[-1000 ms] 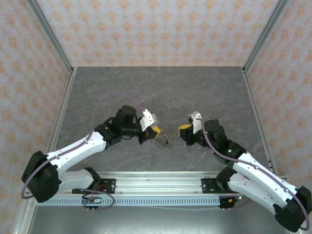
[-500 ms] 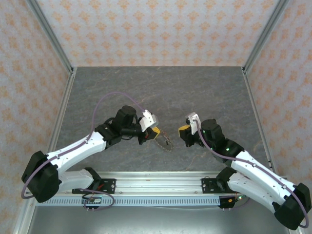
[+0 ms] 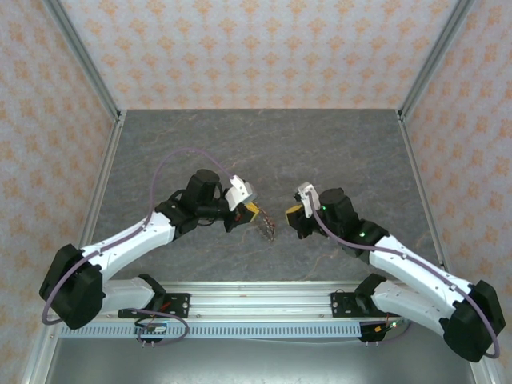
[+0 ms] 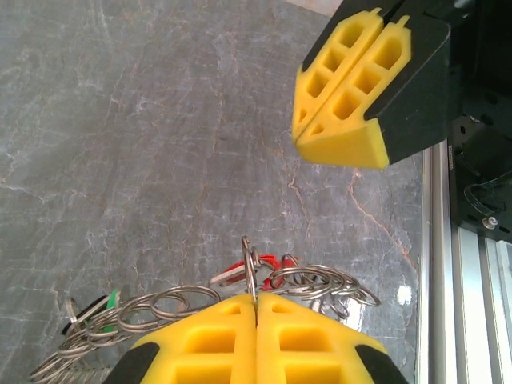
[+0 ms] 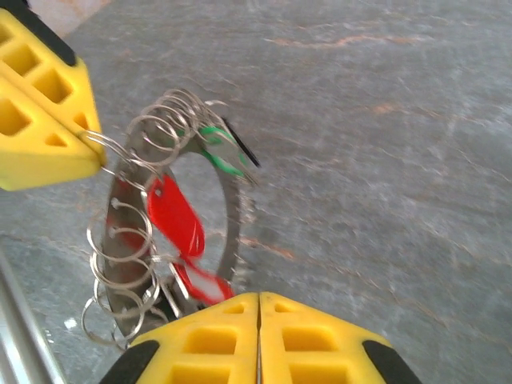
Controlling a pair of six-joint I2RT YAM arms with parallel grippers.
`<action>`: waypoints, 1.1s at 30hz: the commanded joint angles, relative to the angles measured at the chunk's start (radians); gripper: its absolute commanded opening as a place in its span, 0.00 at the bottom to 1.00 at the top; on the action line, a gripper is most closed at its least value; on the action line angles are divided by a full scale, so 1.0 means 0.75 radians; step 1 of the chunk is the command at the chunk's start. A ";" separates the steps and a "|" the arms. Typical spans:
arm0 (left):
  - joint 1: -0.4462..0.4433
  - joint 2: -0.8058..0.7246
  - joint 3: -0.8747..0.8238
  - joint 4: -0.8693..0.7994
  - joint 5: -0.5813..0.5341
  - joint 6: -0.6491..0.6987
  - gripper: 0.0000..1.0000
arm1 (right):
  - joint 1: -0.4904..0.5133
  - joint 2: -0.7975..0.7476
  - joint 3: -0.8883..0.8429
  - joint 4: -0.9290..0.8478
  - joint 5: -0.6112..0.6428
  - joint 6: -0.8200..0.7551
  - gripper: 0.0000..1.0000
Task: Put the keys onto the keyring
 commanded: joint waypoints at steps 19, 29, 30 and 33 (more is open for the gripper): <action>-0.014 -0.081 0.016 0.035 0.110 0.030 0.00 | -0.003 0.228 0.237 0.123 -0.505 -0.438 0.14; -0.015 -0.063 0.044 -0.001 0.138 0.039 0.00 | -0.003 0.294 0.263 0.173 -0.491 -0.455 0.13; -0.017 -0.065 0.042 0.004 0.139 0.039 0.00 | -0.003 0.299 0.264 0.162 -0.483 -0.463 0.13; -0.017 -0.063 0.043 0.019 0.140 0.040 0.00 | -0.003 0.310 0.275 0.127 -0.500 -0.488 0.13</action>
